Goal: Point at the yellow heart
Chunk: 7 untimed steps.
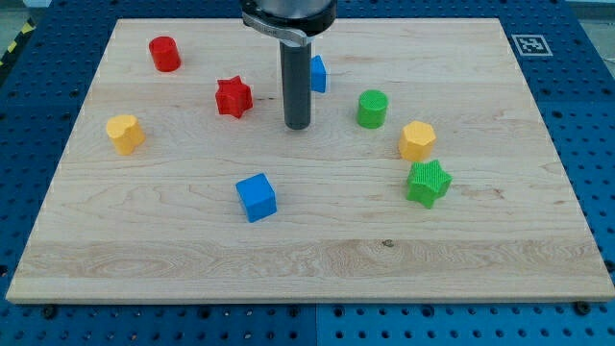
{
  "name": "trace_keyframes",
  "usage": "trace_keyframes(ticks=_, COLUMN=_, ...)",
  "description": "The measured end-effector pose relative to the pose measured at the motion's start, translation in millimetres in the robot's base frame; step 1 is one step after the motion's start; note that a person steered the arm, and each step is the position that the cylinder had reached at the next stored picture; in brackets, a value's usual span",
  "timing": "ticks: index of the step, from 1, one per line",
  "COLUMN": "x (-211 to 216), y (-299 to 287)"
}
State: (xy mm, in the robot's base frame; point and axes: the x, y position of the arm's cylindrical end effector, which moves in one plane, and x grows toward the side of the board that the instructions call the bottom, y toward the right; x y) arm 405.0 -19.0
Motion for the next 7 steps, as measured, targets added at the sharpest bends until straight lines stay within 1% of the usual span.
trace_keyframes(ticks=1, x=0.6, y=-22.7)
trace_keyframes(ticks=2, x=5.1, y=-76.7)
trace_keyframes(ticks=3, x=-5.7, y=-130.8)
trace_keyframes(ticks=4, x=-29.4, y=-187.9)
trace_keyframes(ticks=5, x=-30.0, y=-256.6)
trace_keyframes(ticks=6, x=-17.6, y=-270.0)
trace_keyframes(ticks=7, x=2.3, y=-270.0)
